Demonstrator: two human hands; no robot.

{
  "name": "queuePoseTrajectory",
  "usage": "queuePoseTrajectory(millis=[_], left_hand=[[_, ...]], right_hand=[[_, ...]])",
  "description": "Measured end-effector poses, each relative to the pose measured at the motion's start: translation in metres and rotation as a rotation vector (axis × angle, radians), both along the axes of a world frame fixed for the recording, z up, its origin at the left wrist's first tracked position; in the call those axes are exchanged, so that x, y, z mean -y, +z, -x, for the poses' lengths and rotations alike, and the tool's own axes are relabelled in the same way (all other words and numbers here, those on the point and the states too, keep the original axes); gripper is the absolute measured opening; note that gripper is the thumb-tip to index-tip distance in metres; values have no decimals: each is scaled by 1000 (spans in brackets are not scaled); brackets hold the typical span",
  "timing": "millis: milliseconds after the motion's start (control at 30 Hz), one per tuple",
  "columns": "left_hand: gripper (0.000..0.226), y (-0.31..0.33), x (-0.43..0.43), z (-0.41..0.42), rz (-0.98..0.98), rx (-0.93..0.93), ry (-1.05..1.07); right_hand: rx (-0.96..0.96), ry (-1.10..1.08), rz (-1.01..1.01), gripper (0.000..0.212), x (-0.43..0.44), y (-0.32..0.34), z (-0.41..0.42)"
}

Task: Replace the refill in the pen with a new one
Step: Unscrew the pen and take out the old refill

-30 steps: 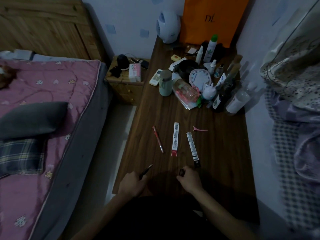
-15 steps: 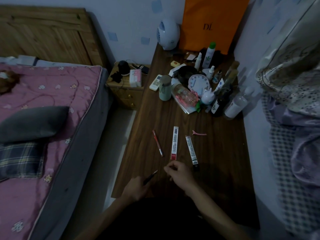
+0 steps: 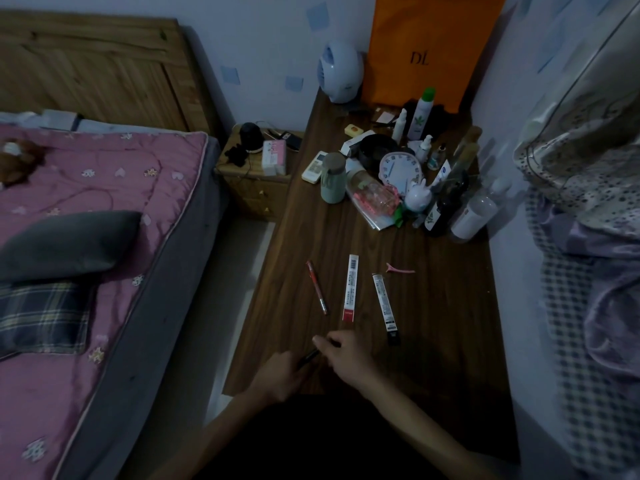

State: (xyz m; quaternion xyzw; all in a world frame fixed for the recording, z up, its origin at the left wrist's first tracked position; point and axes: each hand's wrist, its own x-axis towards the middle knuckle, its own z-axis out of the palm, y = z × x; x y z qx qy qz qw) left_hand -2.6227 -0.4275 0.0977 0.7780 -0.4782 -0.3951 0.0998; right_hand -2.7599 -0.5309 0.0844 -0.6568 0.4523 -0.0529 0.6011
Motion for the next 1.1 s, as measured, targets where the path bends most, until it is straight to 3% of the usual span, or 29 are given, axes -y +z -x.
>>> queuePoseTrajectory(millis=[367,700,867,1000,1100], left_hand=[[35,8,2,-3,-81,-99,-22],[45,12,5,-1,-59,-22,-67],[44,10,3,2,-38,-14,-74],[36,15,5,0,-43,-79,-71],[42,16,7,-3,-129,-162,-58]], right_hand=[[23,164,44,22,7,11,10],[-76,65,-91,58,8,11,6],[-57,22,-147,55,1,8,7],[-29,83,-53,54,1,15,8],[21,147,1,49,0,19,12]])
